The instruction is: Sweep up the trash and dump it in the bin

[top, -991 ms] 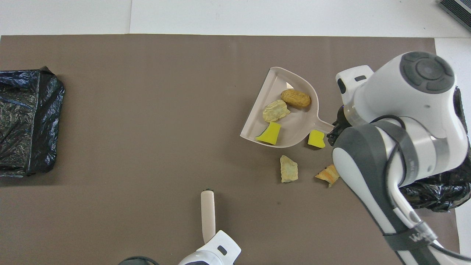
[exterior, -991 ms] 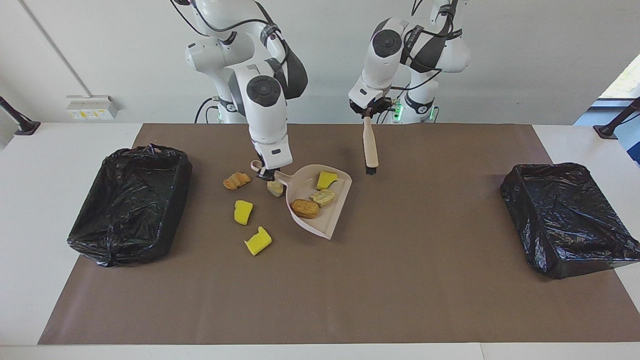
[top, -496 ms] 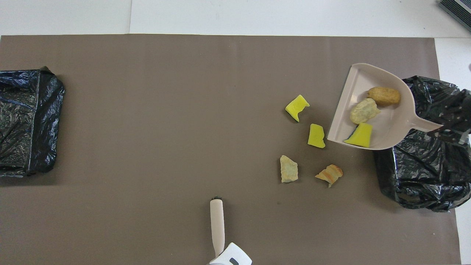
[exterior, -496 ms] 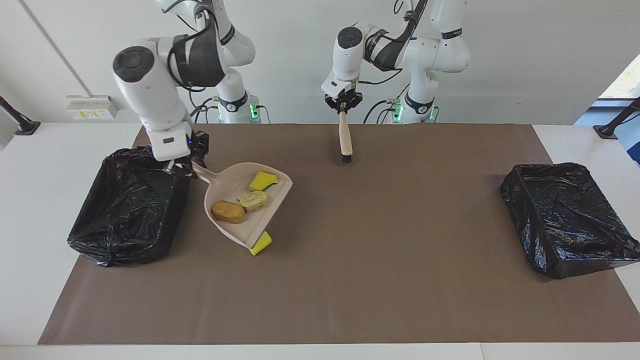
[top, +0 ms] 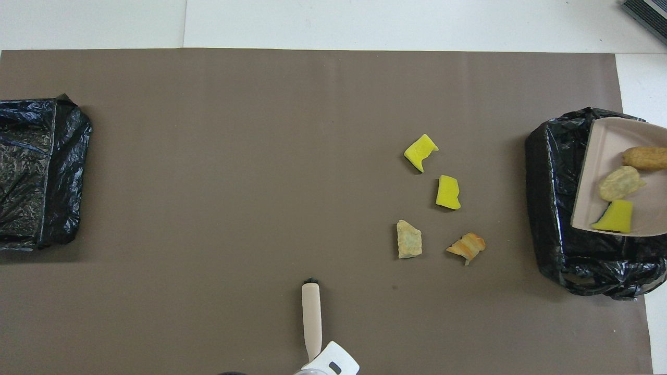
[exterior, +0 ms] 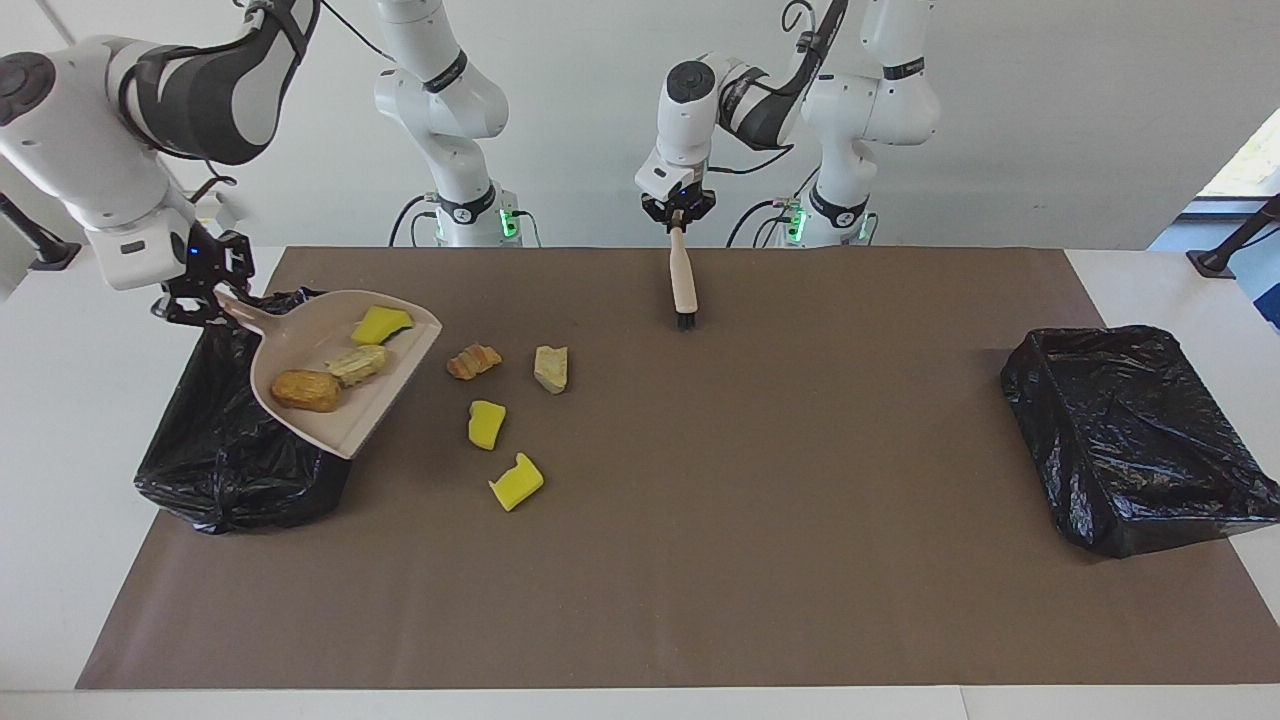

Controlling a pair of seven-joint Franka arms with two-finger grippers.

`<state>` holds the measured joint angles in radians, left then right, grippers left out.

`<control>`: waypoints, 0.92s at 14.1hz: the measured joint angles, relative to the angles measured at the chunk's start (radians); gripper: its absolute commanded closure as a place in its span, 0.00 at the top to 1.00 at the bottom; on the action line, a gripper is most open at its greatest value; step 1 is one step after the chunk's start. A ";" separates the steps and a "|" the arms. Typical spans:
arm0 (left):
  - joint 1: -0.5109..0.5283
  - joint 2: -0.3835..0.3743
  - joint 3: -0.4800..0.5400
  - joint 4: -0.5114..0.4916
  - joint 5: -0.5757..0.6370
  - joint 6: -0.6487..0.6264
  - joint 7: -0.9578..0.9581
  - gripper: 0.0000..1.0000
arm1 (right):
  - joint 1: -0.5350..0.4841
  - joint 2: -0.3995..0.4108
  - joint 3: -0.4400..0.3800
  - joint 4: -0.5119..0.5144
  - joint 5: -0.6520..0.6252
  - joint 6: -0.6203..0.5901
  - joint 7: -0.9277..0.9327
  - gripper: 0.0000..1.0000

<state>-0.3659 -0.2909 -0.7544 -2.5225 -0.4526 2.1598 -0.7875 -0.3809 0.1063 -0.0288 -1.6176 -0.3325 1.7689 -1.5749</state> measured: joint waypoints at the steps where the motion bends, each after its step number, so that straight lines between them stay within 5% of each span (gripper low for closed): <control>1: 0.000 0.002 0.000 0.000 0.000 0.000 0.001 0.77 | -0.017 0.003 0.000 -0.003 -0.034 0.049 -0.027 0.00; 3: 0.000 0.021 0.002 0.002 0.000 0.001 0.011 1.00 | -0.028 0.010 0.002 -0.019 -0.120 0.086 -0.054 0.00; 8: 0.004 0.055 0.110 0.064 0.010 0.001 0.151 1.00 | 0.089 0.012 0.023 -0.119 -0.349 0.097 0.028 0.00; 13: 0.005 0.073 0.322 0.248 0.207 -0.136 0.205 1.00 | 0.135 0.011 0.024 -0.144 -0.410 0.090 0.054 0.00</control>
<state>-0.3606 -0.2178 -0.4320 -2.2746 -0.2459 2.0241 -0.5820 -0.2459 0.1175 -0.0048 -1.7616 -0.7429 1.8585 -1.5207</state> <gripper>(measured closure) 0.000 0.678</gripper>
